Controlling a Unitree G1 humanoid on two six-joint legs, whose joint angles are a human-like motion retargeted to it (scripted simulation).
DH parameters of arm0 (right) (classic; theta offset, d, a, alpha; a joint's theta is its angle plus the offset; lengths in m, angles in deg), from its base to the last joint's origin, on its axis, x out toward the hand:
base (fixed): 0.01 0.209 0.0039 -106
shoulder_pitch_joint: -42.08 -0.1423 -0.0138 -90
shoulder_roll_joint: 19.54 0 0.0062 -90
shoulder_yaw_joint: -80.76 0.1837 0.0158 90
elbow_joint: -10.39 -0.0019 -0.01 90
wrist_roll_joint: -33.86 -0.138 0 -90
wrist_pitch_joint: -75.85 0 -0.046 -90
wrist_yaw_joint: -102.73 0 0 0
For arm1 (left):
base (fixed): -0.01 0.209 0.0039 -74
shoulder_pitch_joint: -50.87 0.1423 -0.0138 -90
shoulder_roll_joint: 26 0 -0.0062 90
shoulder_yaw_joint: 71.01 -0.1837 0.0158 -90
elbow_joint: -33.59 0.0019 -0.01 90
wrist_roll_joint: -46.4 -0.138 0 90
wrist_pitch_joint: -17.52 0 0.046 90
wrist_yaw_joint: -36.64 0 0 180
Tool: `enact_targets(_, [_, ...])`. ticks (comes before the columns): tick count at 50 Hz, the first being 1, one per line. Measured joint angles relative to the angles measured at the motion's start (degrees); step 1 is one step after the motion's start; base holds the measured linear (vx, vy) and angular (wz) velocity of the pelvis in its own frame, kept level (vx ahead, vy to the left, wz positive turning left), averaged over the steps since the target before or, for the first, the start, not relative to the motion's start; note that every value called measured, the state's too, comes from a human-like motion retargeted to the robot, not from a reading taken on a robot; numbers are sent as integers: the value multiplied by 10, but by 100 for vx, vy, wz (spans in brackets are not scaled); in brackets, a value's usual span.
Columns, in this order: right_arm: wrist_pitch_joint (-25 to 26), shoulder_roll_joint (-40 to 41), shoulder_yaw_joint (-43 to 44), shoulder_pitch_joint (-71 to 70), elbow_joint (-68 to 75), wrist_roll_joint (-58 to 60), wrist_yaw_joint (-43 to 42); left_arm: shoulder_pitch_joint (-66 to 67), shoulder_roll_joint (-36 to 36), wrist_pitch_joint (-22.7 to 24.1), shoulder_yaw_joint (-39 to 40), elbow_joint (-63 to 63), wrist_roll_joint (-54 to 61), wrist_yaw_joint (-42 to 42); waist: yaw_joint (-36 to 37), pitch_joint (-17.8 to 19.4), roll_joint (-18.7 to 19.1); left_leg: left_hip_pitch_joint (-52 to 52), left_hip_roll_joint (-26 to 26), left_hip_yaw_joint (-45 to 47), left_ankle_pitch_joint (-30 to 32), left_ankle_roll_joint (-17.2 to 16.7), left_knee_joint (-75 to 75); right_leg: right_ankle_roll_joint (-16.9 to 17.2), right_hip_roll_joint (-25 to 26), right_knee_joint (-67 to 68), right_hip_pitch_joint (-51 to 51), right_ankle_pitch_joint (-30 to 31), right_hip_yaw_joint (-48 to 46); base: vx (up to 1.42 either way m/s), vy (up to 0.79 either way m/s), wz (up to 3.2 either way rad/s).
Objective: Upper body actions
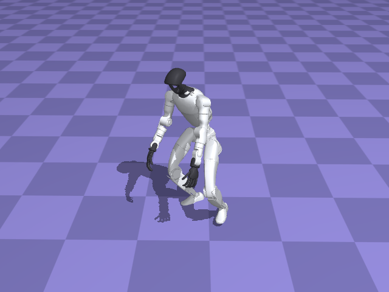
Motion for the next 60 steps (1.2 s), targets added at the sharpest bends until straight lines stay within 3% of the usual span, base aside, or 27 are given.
enact_targets(5, [5,4,4,41,5,10,2,46,-2,-3,6,13,5,19,-15,-9,7,44,-10,16,13,-3,-64,18,-1,-64,44,20,6,4,0,14])
enact_targets(9, [28,13,23,91,-15,9,39,101,-7,-30,-3,15,15,69,-37,-10,11,118,-46,49,67,-3,-192,41,-16,-196,120,79,6,4,2,41])
enact_targets(13, [50,26,40,170,-45,-22,53,171,-30,-42,-24,1,1,101,-58,-5,-4,226,-114,102,159,0,-383,65,-39,-387,225,171,6,2,1,53])
enact_targets(19, [42,33,44,309,-18,-87,-8,284,-88,-20,-40,35,-4,56,-79,8,-38,424,-236,143,287,0,-673,106,-83,-615,394,278,-8,14,-5,48])
enact_targets(25, [42,18,24,413,109,51,-36,426,-119,-27,7,92,-17,9,-106,-36,-51,540,-302,159,342,18,-824,108,-77,-701,480,310,-17,36,-5,2])
enact_targets(28, [133,20,49,436,177,138,-33,446,-139,-72,73,164,-12,-13,-112,-54,-44,534,-290,154,336,10,-811,112,-75,-712,488,312,-30,9,-3,9])
enact_targets(30, [179,21,64,447,224,126,-38,457,-143,-92,99,200,20,-16,-111,-49,-43,538,-289,150,333,12,-806,112,-75,-707,494,309,-31,3,-8,9])
enact_targets(35, [167,15,90,484,285,15,3,501,-146,-87,135,199,76,14,-72,-61,-44,561,-283,188,327,9,-810,111,-67,-703,500,299,5,10,-4,-50])
enact_targets(40, [146,30,122,505,258,-42,-20,511,-139,-87,138,179,67,24,-104,-73,-42,557,-294,151,333,13,-812,111,-69,-713,518,305,-36,5,-2,47])
enact_targets(47, [143,22,76,436,237,-23,-36,454,-132,-85,93,157,65,13,-99,-61,-44,544,-290,154,309,15,-760,104,-81,-666,504,281,-38,-5,2,-4])
enact_targets(54, [103,7,19,297,183,39,-7,356,-124,-53,26,88,77,3,-96,-35,-26,403,-200,124,210,-3,-527,100,-93,-471,370,195,-1,-25,5,-5])
enact_targets(60, [92,11,-3,198,126,61,43,274,-95,-72,14,58,40,21,-98,-21,-8,296,-149,91,158,-3,-394,86,-80,-366,288,149,1,-22,3,-5])
